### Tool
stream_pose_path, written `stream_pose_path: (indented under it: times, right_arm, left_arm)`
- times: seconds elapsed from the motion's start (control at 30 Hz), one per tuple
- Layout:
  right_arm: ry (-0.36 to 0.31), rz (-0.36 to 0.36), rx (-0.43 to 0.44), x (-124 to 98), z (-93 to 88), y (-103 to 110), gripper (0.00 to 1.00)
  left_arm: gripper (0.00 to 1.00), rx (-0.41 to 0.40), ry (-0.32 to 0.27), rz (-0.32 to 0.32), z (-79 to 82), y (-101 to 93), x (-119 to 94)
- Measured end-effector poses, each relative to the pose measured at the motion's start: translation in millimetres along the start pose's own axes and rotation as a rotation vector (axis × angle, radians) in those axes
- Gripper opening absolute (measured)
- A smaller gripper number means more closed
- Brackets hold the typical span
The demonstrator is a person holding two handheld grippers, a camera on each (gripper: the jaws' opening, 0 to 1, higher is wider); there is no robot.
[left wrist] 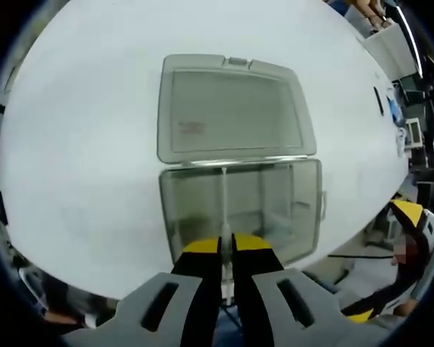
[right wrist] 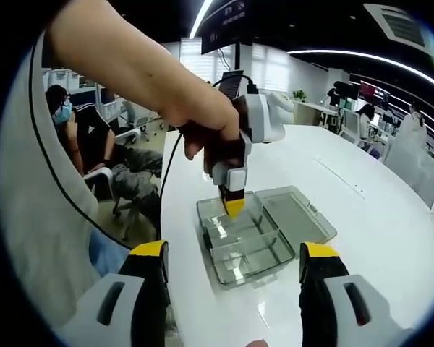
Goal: Insert the divider into the dual guide fixture by aligning both edges with the guide slots and pushing it downward to the bottom, including one-sided entry, uneven engagement, binding, and posture correction.
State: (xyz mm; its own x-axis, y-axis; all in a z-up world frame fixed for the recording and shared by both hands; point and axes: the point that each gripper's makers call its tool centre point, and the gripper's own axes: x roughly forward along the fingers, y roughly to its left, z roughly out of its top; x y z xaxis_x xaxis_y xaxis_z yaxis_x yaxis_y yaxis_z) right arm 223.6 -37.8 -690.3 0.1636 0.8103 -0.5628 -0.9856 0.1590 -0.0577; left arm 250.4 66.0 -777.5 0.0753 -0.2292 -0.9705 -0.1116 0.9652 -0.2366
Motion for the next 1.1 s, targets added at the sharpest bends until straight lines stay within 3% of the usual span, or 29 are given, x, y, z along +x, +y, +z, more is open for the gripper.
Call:
stream_pose_path:
  times: [1.1]
  right_arm:
    - [0.001, -0.01, 0.002, -2.7, -0.3, 4.3, 0.72]
  left_arm:
    - [0.0, 0.017, -0.016, 0.043, 1.0, 0.5, 0.9]
